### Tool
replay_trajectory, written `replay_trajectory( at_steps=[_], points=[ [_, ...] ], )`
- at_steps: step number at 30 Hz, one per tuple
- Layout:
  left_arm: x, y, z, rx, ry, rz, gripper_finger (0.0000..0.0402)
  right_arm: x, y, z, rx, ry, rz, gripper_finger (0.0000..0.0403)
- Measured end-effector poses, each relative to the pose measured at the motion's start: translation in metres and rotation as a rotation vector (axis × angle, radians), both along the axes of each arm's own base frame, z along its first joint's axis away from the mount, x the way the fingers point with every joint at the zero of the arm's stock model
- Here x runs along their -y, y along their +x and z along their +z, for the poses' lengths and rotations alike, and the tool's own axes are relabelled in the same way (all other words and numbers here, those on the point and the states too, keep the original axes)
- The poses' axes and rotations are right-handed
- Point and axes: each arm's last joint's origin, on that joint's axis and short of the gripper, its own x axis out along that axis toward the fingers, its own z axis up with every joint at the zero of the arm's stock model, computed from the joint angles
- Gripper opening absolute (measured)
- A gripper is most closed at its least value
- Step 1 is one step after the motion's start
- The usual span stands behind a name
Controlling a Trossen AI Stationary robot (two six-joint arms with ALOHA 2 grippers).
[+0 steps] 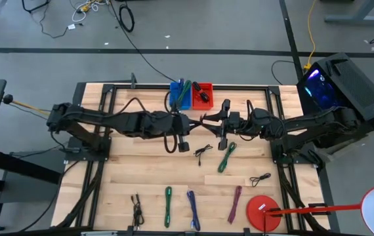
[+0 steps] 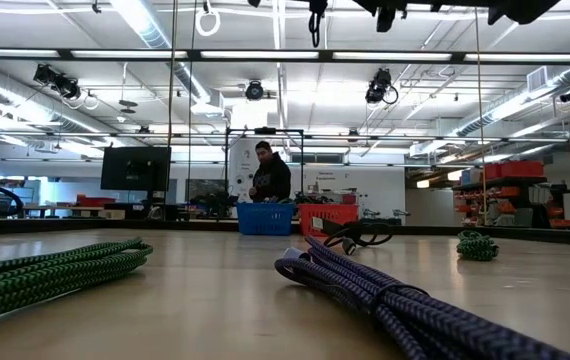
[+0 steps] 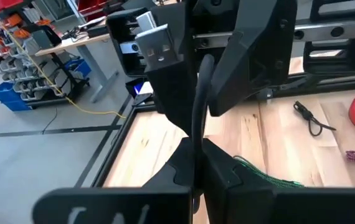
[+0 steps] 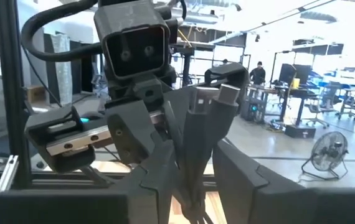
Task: Pick & Place USB Port
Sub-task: Put the black charger cable into the red bin
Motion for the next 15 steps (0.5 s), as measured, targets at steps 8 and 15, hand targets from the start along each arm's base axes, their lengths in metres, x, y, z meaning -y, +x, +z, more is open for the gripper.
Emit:
replay_trajectory(
  at_steps=[8, 15],
  points=[
    [0.0005, 0.0027, -0.0012, 0.010, -0.012, -0.021, 0.0010, 0.0005, 0.0044, -0.0051, -0.022, -0.037, -0.035, 0.0023],
    [-0.0005, 0.0021, -0.0015, 0.007, 0.000, 0.024, 0.0058, 0.0049, 0.0019, -0.0027, -0.017, -0.048, -0.093, 0.0006]
  ],
)
